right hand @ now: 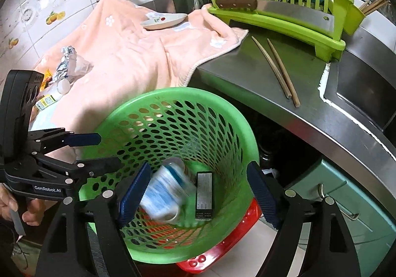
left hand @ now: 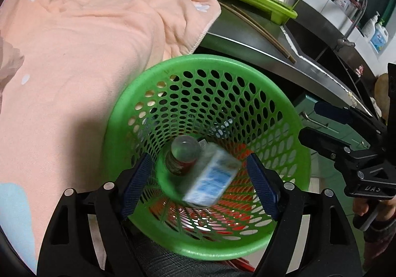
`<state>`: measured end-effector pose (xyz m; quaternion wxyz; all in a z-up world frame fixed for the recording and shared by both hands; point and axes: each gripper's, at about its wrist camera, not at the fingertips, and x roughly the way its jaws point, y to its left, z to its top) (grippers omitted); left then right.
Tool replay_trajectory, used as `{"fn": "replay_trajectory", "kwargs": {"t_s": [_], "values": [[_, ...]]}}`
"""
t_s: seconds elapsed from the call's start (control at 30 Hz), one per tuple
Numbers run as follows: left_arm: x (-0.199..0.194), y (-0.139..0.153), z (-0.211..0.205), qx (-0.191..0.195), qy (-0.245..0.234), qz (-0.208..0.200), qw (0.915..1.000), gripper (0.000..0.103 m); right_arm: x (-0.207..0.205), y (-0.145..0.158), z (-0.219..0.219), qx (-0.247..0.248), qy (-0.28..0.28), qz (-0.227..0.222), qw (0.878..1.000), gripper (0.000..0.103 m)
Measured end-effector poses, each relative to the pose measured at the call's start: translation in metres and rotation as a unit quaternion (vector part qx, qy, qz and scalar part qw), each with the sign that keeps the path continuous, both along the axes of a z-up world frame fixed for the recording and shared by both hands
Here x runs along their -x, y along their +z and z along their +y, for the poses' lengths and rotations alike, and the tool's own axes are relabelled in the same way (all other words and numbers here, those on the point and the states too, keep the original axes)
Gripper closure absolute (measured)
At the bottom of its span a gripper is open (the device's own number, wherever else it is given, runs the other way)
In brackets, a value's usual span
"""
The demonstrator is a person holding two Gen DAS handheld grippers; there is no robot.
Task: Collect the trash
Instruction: 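Drop the Yili milk carton into the green basket with the left tool, then move both tools back over the remaining trash on the towel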
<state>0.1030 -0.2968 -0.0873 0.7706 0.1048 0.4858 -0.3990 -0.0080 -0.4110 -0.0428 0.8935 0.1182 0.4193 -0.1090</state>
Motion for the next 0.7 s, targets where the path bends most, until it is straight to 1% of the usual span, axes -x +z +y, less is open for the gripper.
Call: {"fn": "replay_trajectory", "kwargs": {"t_s": [0.13, 0.3, 0.43, 0.6, 0.67, 0.7], "values": [[0.001, 0.011, 0.017, 0.011, 0.011, -0.008, 0.9998, 0.025, -0.003, 0.007, 0.010, 0.004, 0.011, -0.005, 1.000, 0.024], [0.000, 0.029, 0.051, 0.021, 0.040, -0.026, 0.9987, 0.025, -0.012, 0.014, 0.026, 0.004, 0.030, -0.009, 1.000, 0.022], [-0.003, 0.041, 0.077, 0.017, 0.069, -0.049, 0.9963, 0.025, -0.023, 0.021, 0.040, 0.003, 0.047, -0.015, 0.999, 0.020], [-0.009, 0.055, 0.119, -0.002, 0.121, -0.086, 0.9889, 0.025, -0.041, 0.028, 0.063, 0.001, 0.077, -0.021, 0.997, 0.017], [-0.014, 0.060, 0.139, -0.006, 0.146, -0.096, 0.9846, 0.025, -0.050, 0.030, 0.076, 0.001, 0.092, -0.021, 0.996, 0.017], [-0.016, 0.062, 0.151, -0.009, 0.160, -0.102, 0.9817, 0.023, -0.053, 0.031, 0.080, 0.001, 0.098, -0.021, 0.995, 0.017]]}}
